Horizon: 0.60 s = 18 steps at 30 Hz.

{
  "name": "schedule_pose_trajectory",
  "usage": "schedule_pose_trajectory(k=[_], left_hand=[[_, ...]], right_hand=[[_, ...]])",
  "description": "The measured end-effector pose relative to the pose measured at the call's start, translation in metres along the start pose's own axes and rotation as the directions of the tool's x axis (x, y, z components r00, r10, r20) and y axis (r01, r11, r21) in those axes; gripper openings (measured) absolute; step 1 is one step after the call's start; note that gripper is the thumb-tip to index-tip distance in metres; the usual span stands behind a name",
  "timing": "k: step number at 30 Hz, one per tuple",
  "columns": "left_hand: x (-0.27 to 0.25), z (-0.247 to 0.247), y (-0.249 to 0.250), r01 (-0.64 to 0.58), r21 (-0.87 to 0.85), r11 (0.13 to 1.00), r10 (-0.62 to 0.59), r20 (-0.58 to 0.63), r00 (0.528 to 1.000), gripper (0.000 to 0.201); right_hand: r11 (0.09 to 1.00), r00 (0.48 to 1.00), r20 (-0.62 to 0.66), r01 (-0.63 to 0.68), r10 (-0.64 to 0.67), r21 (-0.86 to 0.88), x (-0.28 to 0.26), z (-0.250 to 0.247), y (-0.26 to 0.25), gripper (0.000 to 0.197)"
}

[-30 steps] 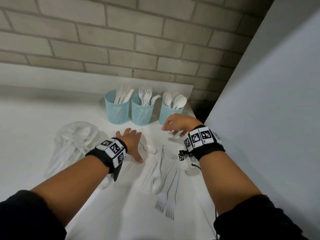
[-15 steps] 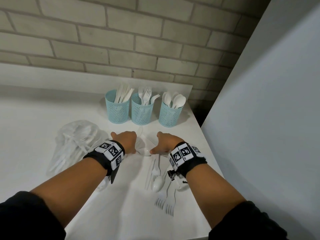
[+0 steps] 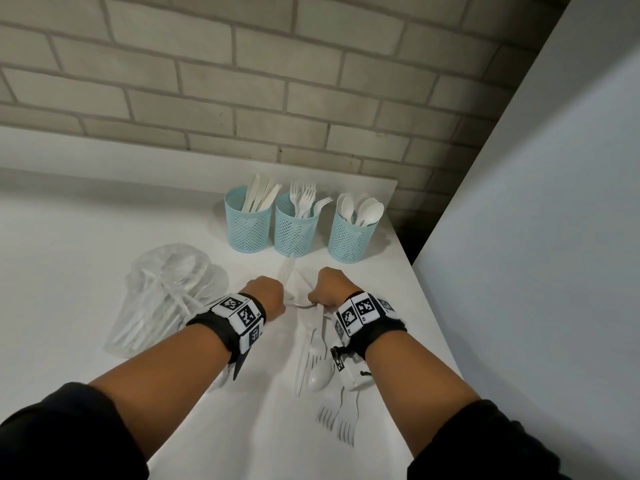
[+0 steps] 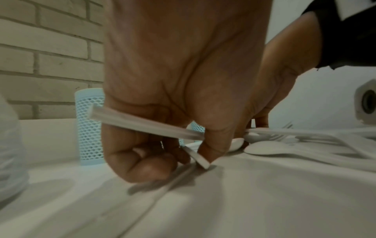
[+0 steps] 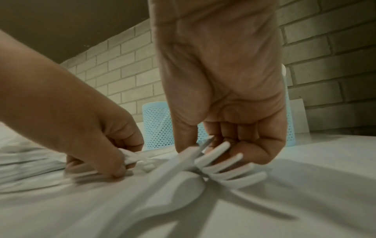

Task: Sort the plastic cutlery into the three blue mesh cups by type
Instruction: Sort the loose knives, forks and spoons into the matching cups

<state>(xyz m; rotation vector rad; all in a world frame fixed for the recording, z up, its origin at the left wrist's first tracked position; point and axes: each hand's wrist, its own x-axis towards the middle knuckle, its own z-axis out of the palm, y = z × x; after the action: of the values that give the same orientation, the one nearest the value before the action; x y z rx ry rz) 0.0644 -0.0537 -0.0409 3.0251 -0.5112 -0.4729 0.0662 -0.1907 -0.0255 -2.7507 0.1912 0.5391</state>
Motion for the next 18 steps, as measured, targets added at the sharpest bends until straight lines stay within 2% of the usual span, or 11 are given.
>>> schedule_pose_trajectory(k=[5, 8, 11, 15, 18], left_hand=[[0.000, 0.002, -0.007, -0.056, -0.034, 0.998, 0.056, -0.021, 0.998, 0.029], [0.000, 0.003, -0.007, -0.085, -0.098, 0.991, 0.081, -0.051, 0.995, 0.031], [0.000, 0.002, -0.004, -0.054, -0.146, 0.988, 0.049, -0.035, 0.998, 0.041], [0.002, -0.002, -0.003, -0.007, -0.143, 0.990, 0.002, -0.032, 0.999, 0.038], [0.003, -0.001, -0.001, -0.013, -0.143, 0.990, 0.009, -0.031, 0.999, 0.033]], right_hand=[[0.993, 0.998, 0.022, 0.056, -0.058, 0.108, 0.006, -0.006, 0.009, 0.030], [0.973, 0.996, 0.028, 0.073, -0.081, 0.220, 0.006, -0.009, 0.015, 0.014], [0.950, 0.994, 0.046, 0.085, -0.104, 0.300, 0.007, -0.008, 0.019, 0.017], [0.918, 0.990, 0.073, 0.080, -0.117, 0.389, 0.007, -0.011, 0.022, 0.006], [0.864, 0.991, 0.071, 0.064, -0.115, 0.499, 0.006, -0.016, 0.024, 0.007]])
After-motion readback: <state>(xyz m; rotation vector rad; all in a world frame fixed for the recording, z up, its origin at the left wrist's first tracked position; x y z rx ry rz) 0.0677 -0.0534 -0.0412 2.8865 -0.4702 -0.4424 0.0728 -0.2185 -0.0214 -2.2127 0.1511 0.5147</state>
